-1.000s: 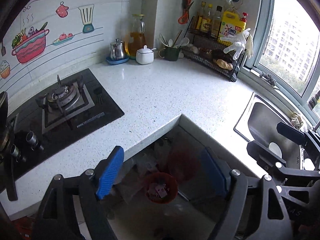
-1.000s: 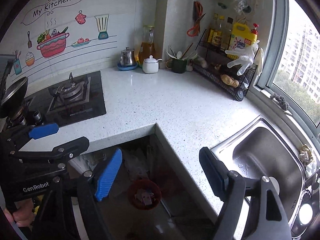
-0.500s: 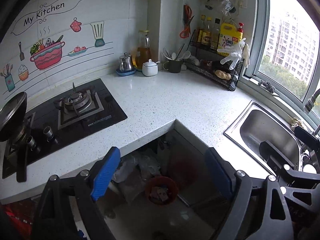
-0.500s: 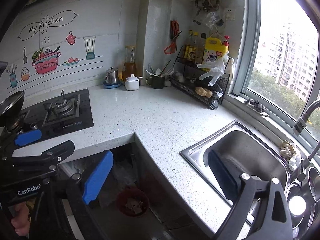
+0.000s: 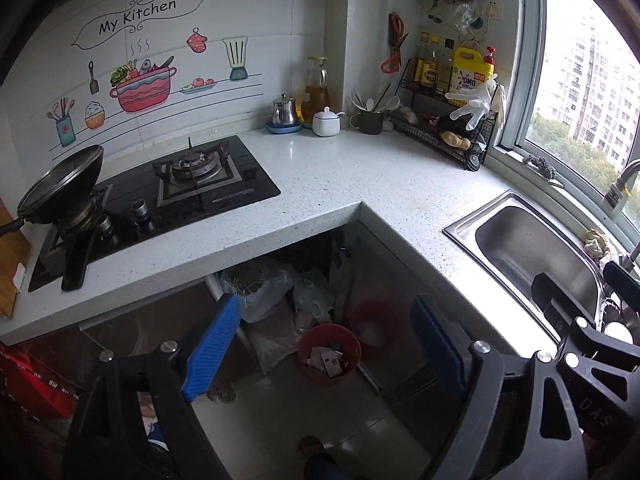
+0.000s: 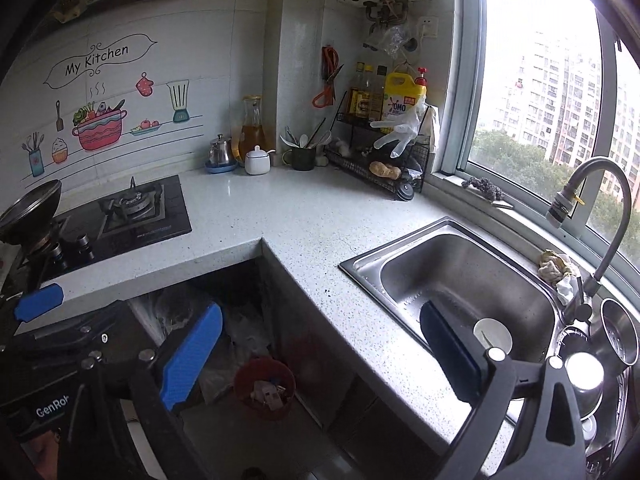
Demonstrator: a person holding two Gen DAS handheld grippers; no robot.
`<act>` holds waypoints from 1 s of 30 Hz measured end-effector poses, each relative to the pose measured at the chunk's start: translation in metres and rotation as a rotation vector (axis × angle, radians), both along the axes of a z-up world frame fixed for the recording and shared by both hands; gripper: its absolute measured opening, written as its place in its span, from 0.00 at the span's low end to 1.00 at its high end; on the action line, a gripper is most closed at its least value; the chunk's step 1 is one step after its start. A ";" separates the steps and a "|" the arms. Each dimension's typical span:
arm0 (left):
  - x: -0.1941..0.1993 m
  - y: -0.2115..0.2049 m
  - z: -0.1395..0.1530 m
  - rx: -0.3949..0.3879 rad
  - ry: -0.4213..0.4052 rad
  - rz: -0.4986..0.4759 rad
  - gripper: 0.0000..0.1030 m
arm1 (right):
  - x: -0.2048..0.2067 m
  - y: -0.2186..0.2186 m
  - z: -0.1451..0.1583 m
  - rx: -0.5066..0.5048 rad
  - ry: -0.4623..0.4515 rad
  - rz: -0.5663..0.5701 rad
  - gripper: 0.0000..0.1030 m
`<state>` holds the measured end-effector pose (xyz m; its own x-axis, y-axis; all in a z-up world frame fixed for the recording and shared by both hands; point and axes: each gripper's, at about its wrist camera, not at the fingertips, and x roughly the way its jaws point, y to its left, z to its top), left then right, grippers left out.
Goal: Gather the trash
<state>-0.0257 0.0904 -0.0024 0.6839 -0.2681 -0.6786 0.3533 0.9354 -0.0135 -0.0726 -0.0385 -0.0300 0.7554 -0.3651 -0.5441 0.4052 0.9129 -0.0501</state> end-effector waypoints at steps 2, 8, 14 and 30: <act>-0.007 0.005 0.002 -0.004 -0.008 0.011 0.83 | -0.004 0.005 0.002 -0.004 -0.010 0.000 0.97; -0.023 0.016 0.012 0.001 -0.047 0.039 0.83 | -0.009 0.014 0.008 0.011 -0.035 -0.005 0.97; -0.027 0.019 0.018 -0.010 -0.064 0.051 0.83 | -0.013 0.021 0.011 0.009 -0.055 -0.021 0.97; -0.048 0.020 0.025 -0.019 -0.090 0.042 0.83 | -0.035 0.020 0.016 0.014 -0.079 -0.031 0.97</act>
